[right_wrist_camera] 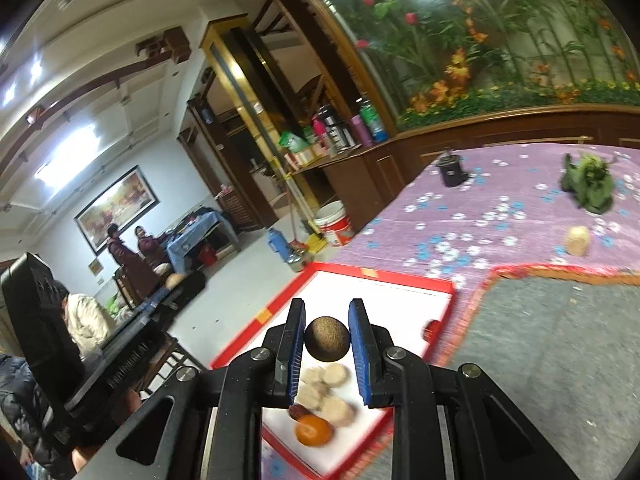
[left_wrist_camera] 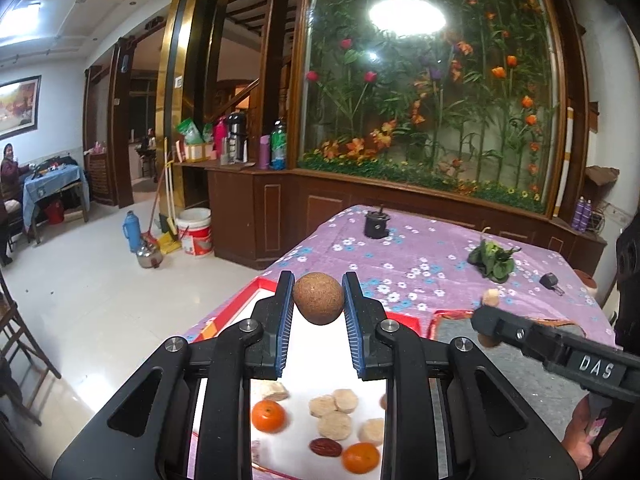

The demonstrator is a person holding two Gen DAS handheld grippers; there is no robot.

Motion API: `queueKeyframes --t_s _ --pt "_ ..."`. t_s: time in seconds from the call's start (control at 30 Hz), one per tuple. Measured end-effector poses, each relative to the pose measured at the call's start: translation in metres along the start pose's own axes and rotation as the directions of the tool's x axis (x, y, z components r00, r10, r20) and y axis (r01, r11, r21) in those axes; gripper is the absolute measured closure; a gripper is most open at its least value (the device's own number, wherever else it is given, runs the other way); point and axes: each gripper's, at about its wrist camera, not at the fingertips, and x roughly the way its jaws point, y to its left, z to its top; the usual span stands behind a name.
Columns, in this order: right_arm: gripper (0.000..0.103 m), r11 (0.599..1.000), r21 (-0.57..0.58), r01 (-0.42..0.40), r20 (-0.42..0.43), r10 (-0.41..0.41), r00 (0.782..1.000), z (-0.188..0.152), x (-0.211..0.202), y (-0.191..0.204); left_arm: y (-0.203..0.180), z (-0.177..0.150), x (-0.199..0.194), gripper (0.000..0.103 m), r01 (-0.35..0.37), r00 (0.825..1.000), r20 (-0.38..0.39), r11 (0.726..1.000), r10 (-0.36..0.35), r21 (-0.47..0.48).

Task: Organize fruits
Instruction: 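Carry the longan into the white tray with the left gripper while right carries its longan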

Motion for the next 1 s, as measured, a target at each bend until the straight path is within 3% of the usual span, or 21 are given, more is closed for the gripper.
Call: queueKeyframes --t_s 0.13,0.23,0.4,0.67,1.0 --pt "0.082 0.998 0.023 -0.053 0.001 0.053 0.999 0.015 0.019 0.014 0.01 0.0 0.016 0.08 -0.061 0.998 -0.032 0.998 0.061 0.002" --pt "0.082 0.997 0.032 -0.064 -0.016 0.064 0.998 0.004 0.036 0.019 0.016 -0.009 0.029 0.08 -0.077 0.995 -0.065 0.997 0.077 0.009" --pt "0.082 0.997 0.058 -0.045 -0.102 0.051 0.993 -0.01 0.068 0.01 0.025 -0.02 0.047 0.08 -0.093 0.99 -0.102 0.996 0.094 0.019" --pt "0.082 0.997 0.082 0.003 -0.132 0.007 0.991 -0.009 0.093 -0.012 0.054 -0.029 0.072 0.08 -0.13 0.98 -0.154 0.991 0.127 -0.009" --pt "0.082 0.996 0.057 0.07 -0.222 -0.056 0.973 -0.031 0.134 -0.031 0.045 -0.051 0.099 0.079 -0.117 0.966 -0.227 0.992 0.123 0.039"
